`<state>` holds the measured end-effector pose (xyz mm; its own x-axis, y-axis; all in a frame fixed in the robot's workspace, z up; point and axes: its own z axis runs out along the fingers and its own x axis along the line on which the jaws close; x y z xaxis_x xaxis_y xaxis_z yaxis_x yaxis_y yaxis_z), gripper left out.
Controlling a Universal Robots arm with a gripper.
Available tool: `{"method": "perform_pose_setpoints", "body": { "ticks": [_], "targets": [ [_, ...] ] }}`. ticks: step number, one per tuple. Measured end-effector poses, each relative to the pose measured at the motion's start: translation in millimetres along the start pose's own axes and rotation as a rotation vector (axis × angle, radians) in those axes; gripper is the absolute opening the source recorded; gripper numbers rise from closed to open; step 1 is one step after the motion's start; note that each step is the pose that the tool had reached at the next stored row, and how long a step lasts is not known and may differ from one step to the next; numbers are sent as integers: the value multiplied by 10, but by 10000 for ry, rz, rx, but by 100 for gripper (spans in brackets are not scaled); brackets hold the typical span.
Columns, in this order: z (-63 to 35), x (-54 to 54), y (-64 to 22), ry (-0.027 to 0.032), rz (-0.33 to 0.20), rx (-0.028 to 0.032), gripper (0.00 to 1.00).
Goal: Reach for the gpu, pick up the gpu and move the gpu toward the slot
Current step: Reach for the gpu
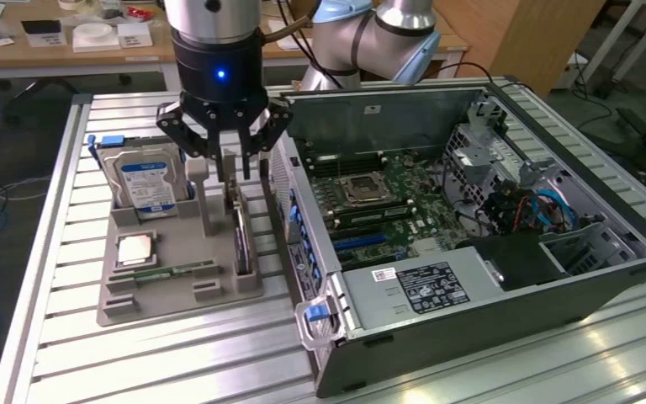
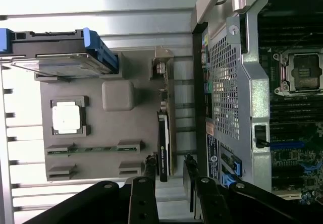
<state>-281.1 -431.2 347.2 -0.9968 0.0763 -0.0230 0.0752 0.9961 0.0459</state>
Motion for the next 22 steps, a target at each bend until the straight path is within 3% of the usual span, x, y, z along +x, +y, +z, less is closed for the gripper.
{"method": "perform_pose_setpoints", "body": {
  "ticks": [12, 22],
  "targets": [
    [82, -35, -1, 15, 1, 2, 36],
    [215, -65, -4, 87, 4, 8, 36]
  ]
}}
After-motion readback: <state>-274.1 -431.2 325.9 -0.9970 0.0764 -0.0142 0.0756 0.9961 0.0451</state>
